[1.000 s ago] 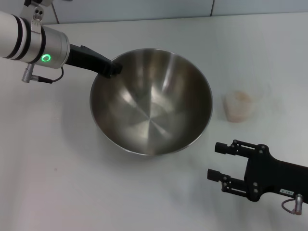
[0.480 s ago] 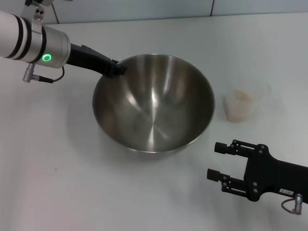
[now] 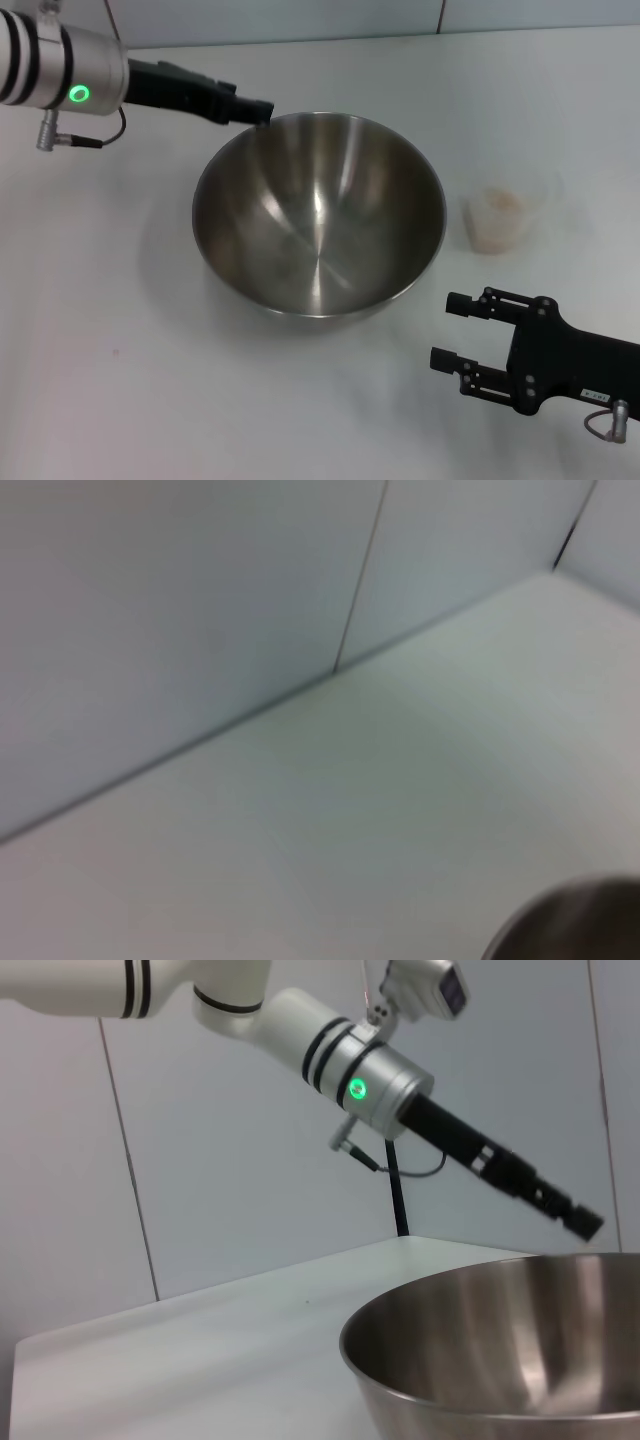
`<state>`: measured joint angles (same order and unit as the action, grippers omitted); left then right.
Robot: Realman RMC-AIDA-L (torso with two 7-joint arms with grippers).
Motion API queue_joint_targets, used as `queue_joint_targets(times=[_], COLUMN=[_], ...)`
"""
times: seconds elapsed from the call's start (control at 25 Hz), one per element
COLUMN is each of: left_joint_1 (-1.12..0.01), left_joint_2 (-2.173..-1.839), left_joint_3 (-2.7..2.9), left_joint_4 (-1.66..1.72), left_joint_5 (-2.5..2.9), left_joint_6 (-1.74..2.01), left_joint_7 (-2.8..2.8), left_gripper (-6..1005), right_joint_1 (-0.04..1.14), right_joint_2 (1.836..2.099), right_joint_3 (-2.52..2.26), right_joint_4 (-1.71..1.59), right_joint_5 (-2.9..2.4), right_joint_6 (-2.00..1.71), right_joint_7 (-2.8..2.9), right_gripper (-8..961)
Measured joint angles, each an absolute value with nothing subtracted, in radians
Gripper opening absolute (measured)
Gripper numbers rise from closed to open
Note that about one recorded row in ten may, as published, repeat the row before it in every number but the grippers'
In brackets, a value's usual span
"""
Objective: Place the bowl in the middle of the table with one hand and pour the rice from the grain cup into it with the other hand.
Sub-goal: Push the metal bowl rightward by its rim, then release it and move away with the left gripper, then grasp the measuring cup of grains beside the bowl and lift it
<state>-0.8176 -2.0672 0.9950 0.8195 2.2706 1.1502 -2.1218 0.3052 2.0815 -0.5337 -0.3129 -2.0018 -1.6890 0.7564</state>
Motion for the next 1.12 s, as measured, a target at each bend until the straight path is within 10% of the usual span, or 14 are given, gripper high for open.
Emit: queue_joint_targets(times=[0.36,0.4,1.12], left_joint_1=[-0.701,-0.550,-0.221], left_joint_2=[-2.063,-2.061,-2.042], left_joint_3=[0.991,0.985,0.754], left_joint_4=[0.969,1.084,0.890], left_joint_5=[2.073,1.795,1.522], left_joint_6=[1.207,1.263,1.773], left_joint_7=[-2.036,-1.863,-1.158], left_gripper=[789,825,821], right_joint_1=[0.307,0.307,0.322], right_joint_2=[2.081,2.080,2.079], right_joint_3=[-0.534,-0.534,-0.534], right_joint_4=[-0.313,-0.313,-0.317], right_joint_5=[-2.002,-2.002,-2.002], right_joint_6=[-1.689,-1.689,-1.686], right_joint_7=[0.756,0.756,0.756], right_gripper=[652,652,652])
